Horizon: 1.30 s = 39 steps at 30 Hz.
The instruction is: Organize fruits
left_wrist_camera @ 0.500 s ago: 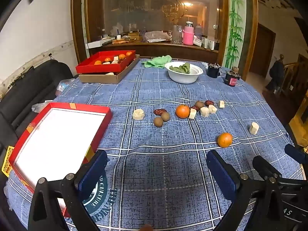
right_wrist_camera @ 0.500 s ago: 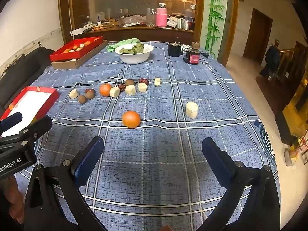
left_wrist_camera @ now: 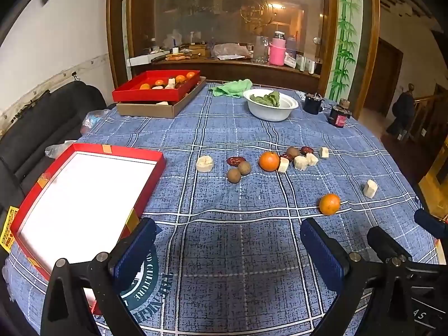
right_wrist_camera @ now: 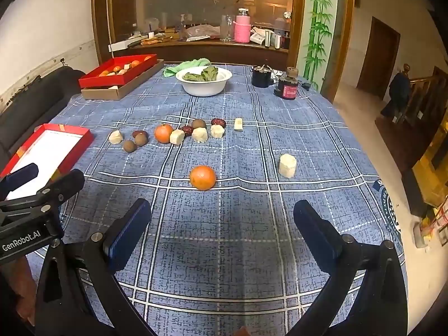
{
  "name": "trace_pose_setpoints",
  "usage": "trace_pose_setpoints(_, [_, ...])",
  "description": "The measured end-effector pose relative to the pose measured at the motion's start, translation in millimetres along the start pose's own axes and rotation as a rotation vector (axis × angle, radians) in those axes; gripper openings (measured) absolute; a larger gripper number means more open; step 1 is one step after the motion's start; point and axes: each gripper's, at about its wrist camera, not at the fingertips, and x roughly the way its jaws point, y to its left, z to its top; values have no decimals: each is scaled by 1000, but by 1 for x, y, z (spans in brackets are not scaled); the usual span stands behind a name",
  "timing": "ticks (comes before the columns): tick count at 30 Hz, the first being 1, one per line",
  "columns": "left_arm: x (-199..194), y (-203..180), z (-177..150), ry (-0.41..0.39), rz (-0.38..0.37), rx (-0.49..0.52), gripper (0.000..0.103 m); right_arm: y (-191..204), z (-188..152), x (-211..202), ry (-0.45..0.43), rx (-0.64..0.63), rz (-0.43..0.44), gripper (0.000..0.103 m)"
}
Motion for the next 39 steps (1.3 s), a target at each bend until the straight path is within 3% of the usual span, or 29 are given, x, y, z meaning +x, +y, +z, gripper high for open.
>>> trace_pose_setpoints(39, [3,10,-5,19,3,-13,103,0,-4,-8,-24,-13,30,103])
